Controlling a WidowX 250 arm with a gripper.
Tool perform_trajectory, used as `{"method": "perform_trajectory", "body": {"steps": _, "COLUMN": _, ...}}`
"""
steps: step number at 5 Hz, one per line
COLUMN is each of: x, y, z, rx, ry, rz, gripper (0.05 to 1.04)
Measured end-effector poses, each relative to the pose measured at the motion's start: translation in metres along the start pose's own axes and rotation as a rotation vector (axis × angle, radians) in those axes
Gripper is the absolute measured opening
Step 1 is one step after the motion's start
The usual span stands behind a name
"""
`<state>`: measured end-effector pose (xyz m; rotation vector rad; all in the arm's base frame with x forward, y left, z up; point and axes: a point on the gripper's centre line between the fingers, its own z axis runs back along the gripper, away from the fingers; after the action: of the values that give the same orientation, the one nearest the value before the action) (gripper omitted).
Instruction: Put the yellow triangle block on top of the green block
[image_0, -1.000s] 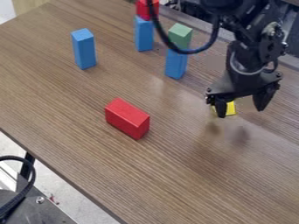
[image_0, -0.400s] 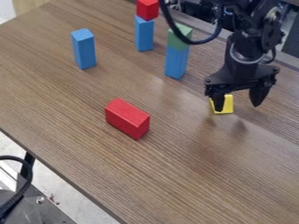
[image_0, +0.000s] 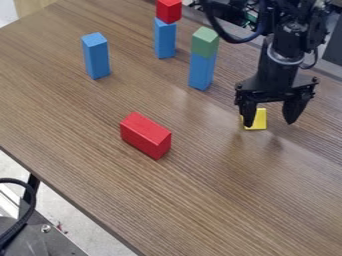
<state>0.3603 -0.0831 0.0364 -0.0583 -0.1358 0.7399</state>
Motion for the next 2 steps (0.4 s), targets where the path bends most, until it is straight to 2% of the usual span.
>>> {"method": "perform_trajectory", "body": {"steps": 2, "x": 0.0035, "y": 0.0021, "z": -0.0069, "rx": 0.096, "ry": 0.037, "rz": -0.099, "gripper": 0.999}}
